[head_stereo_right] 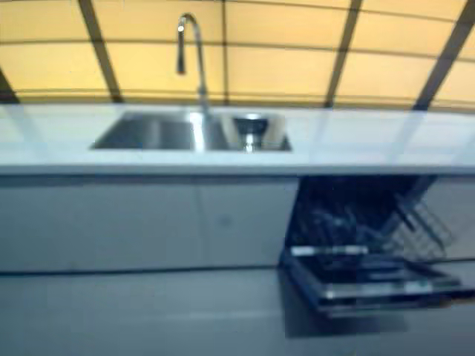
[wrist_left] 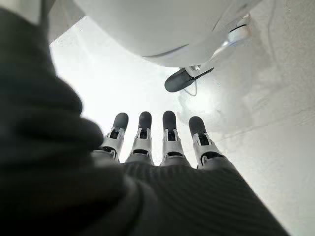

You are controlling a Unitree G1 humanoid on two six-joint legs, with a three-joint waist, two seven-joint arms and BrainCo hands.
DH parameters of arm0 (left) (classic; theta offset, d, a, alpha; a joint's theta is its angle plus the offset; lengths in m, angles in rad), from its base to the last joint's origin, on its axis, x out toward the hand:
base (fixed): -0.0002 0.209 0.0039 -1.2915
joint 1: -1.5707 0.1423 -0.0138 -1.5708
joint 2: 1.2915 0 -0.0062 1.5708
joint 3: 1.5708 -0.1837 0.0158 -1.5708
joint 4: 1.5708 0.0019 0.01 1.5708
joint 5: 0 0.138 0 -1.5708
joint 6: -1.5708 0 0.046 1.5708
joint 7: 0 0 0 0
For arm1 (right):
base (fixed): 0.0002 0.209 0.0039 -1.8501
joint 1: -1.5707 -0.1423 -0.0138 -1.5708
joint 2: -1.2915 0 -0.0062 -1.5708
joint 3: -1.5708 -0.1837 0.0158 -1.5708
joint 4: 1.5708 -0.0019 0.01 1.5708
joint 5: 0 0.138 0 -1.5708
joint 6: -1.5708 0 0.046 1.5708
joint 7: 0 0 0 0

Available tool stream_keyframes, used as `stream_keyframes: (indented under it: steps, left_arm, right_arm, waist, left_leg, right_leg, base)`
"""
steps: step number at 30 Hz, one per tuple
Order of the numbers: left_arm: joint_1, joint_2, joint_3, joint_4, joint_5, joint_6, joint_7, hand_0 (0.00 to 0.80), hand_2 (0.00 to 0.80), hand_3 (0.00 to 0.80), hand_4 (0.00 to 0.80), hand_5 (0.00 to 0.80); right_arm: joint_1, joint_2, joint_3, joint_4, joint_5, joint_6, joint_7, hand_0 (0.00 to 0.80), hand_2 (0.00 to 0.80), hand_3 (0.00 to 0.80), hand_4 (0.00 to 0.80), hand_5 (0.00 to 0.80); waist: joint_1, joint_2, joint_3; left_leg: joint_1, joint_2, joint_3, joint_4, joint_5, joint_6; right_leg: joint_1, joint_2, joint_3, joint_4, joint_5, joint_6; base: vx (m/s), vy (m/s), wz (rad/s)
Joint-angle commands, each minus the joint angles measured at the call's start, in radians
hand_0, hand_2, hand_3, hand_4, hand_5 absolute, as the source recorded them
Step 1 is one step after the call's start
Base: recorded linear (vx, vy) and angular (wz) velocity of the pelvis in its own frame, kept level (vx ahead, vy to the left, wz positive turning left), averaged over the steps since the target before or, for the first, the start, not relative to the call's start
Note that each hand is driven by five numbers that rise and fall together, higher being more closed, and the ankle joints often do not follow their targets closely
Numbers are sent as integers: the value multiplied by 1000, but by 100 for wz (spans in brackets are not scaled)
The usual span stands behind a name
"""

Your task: Take plates into dishwasher

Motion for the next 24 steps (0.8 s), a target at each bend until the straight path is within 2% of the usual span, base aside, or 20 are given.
stream_keyframes:
  steps: [1,9,12,13,15,18,19,20,21,22,24]
  left_arm:
    - [-87,-20,-10,38,5,-28,2,0,0,0,0,0]
    - [-86,-20,-8,31,1,-16,2,0,0,0,0,0]
    - [-82,-20,-8,24,25,-3,0,0,0,0,0,0]
    - [-82,-18,-10,20,34,1,-1,0,0,0,0,0]
    - [-74,-3,-16,-5,61,13,-9,0,0,0,0,0]
    - [-47,27,-27,-42,81,11,-19,0,0,0,0,0]
    - [-32,41,-37,-57,81,4,-22,0,0,0,0,0]
    - [-25,47,-40,-67,80,5,-24,0,0,0,0,0]
    - [-22,51,-47,-74,73,5,-24,0,0,0,0,0]
    - [-20,52,-52,-79,71,7,-24,0,0,0,0,0]
    - [-20,47,-66,-82,58,10,-16,0,0,0,0,0]
  right_arm:
    - [-76,20,27,28,-26,6,6,0,0,0,0,0]
    - [-76,19,30,29,-29,0,25,0,0,0,0,0]
    - [-79,16,42,6,19,-14,192,0,0,0,0,0]
    - [-86,12,56,-22,44,-17,283,0,0,0,0,0]
    - [-98,-14,98,-200,128,41,522,0,0,0,0,0]
    - [-92,-61,133,-527,304,157,772,0,0,0,0,0]
    - [-88,-98,157,-727,460,191,878,0,0,0,0,0]
    - [-81,-113,166,-806,554,169,928,0,0,0,0,0]
    - [-81,-118,167,-951,680,199,944,0,0,0,0,0]
    - [-81,-112,167,-1001,774,161,985,0,0,0,0,0]
    - [-92,-83,157,-1172,930,163,961,0,0,0,0,0]
  waist:
    - [-5,-17,54]
    - [0,-18,58]
    - [8,-21,62]
    - [11,-23,63]
    - [22,-34,63]
    - [31,-47,60]
    - [32,-50,59]
    - [31,-50,59]
    - [29,-49,58]
    - [29,-48,59]
    - [28,-42,61]
  left_leg:
    - [63,-83,34,5,-95,62]
    - [59,-85,31,5,-94,64]
    - [63,-86,23,5,-94,64]
    - [64,-86,20,5,-93,64]
    - [62,-84,18,5,-89,63]
    - [57,-84,17,5,-81,62]
    - [56,-85,16,5,-79,61]
    - [55,-86,16,5,-79,61]
    - [54,-87,17,5,-79,61]
    - [53,-88,18,5,-80,61]
    - [52,-89,19,5,-82,63]
  right_leg:
    - [-3,-18,6,7,39,62]
    - [-5,-17,3,7,39,62]
    - [0,-16,-1,9,37,61]
    - [2,-16,-3,9,37,61]
    - [4,-17,-11,7,37,61]
    - [2,-17,-19,6,39,58]
    - [1,-17,-20,5,39,58]
    - [0,-17,-20,5,39,58]
    - [-3,-19,-21,5,39,60]
    - [-5,-20,-21,6,38,62]
    - [-12,-23,-17,11,37,68]
  base:
    - [0,0,0]
    - [0,0,0]
    - [0,0,0]
    - [11,-31,2]
    - [-3,-55,5]
    - [-9,-43,7]
    - [2,-4,8]
    - [0,13,7]
    - [-10,25,4]
    - [-23,34,6]
    - [-31,35,6]
